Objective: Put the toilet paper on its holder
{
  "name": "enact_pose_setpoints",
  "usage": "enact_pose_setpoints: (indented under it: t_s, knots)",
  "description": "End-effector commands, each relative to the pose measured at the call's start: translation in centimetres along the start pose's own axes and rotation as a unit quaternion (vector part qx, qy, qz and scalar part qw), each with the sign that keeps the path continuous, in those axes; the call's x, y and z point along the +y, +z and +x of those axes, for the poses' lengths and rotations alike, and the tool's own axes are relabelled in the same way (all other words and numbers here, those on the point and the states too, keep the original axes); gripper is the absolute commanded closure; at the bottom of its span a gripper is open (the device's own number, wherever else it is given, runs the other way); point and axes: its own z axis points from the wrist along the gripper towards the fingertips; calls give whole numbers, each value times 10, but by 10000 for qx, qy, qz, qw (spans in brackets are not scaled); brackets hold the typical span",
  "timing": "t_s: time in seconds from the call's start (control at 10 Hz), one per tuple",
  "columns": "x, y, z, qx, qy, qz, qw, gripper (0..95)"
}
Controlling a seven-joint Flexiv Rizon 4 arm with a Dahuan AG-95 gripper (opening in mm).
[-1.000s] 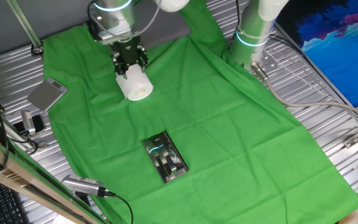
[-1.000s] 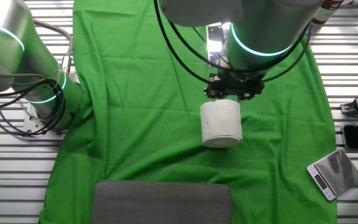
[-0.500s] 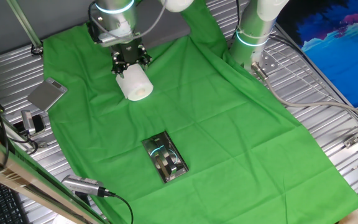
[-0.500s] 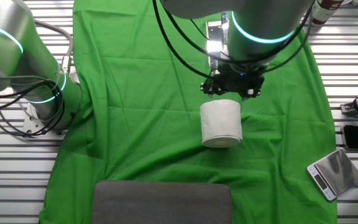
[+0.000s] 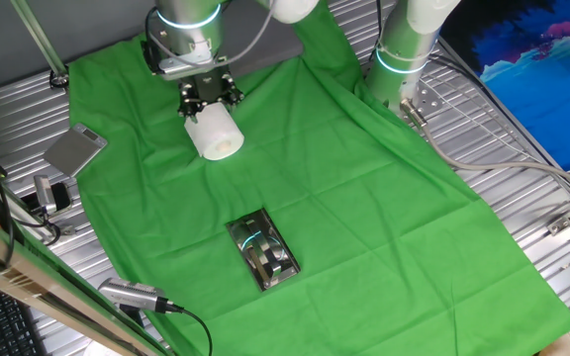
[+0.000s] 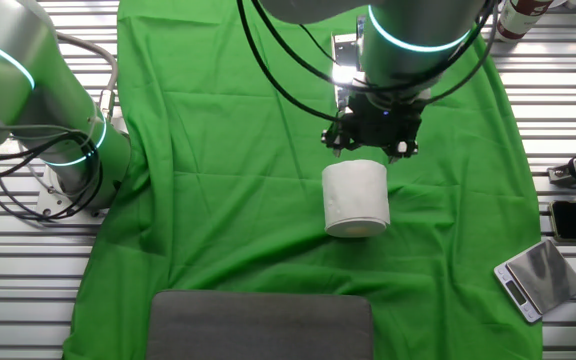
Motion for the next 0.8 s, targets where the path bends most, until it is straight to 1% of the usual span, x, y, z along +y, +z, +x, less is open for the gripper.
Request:
enact_pose_setpoints:
  t_s: [0.1,0.2,0.4,0.5,0.6,0.7,0.8]
  knots:
    - [0,2,1,-86,-388,19,9992,190]
    - [0,4,4,-81,-409,46,9991,190]
    - [0,13,13,-150,-439,84,9989,190]
    - [0,16,16,-154,-473,87,9987,190]
    - [0,21,19,-123,-546,95,9984,0]
    - [0,24,21,-108,-591,105,9981,0]
    - [1,32,24,-111,-601,116,9981,0]
